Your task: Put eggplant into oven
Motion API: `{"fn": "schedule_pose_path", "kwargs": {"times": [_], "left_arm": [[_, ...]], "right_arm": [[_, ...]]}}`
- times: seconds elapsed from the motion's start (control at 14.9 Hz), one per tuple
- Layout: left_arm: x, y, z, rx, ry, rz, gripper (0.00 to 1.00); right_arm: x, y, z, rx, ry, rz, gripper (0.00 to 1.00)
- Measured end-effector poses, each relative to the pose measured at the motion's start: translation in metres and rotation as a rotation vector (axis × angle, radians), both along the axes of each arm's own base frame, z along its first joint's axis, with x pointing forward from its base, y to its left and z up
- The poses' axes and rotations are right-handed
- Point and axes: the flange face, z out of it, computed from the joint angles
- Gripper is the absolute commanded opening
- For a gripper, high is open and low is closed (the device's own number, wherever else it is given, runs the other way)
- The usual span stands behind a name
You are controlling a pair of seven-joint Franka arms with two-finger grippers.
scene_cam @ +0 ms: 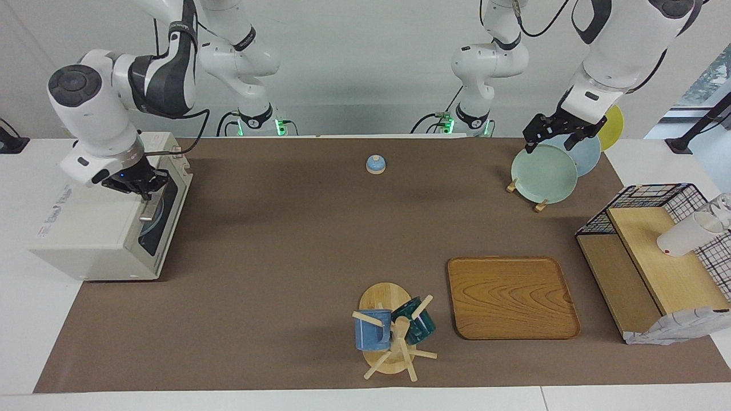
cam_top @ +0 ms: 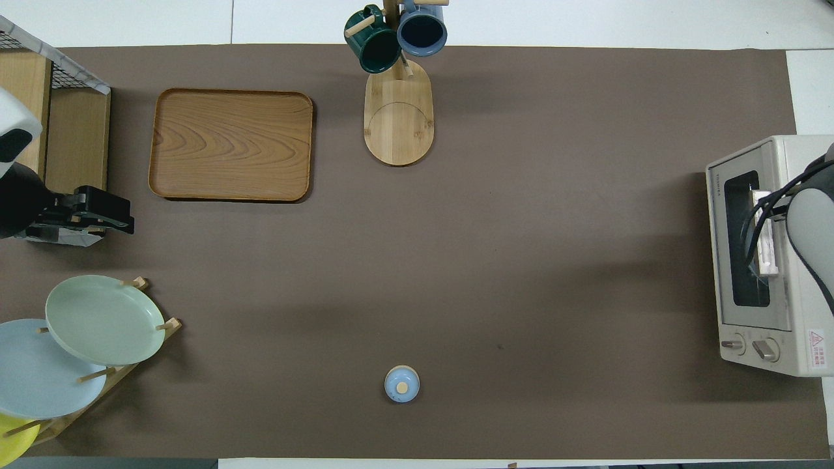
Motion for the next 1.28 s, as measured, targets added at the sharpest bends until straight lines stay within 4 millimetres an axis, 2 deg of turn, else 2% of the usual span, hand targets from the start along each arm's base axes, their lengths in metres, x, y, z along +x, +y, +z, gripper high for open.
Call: {"fn": "schedule_pose_path", "kwargs": {"times": [0.2,0.27,0.34,0.4,0.47,0.54,1.01,1.28], "left_arm": [[0.000,0.000,0.000,0.000,0.000,0.000,1.00],[0.000,0.000,0.000,0.000,0.000,0.000,1.00],[0.000,0.000,0.000,0.000,0.000,0.000,1.00],[0.000,0.000,0.000,0.000,0.000,0.000,1.00],[0.000,0.000,0.000,0.000,0.000,0.000,1.00],[0.000,0.000,0.000,0.000,0.000,0.000,1.00],[0.000,0.000,0.000,0.000,0.000,0.000,1.00],[0.000,0.000,0.000,0.000,0.000,0.000,1.00]], "right_arm": [[-0.001,0.024,0.037,0.081,0.009,-0.034,0.02],[-0.001,0.037,0.044,0.090,0.013,-0.046,0.04],[-0.001,0.051,0.048,0.092,0.015,-0.054,0.11],[-0.001,0.063,0.049,0.089,0.012,-0.057,0.30],[0.000,0.070,0.050,0.088,0.010,-0.057,0.72],[0.000,0.073,0.050,0.088,0.009,-0.057,1.00],[-0.005,0.063,0.064,0.106,-0.016,-0.078,1.00],[-0.006,0.059,0.063,0.108,-0.015,-0.085,1.00]]}}
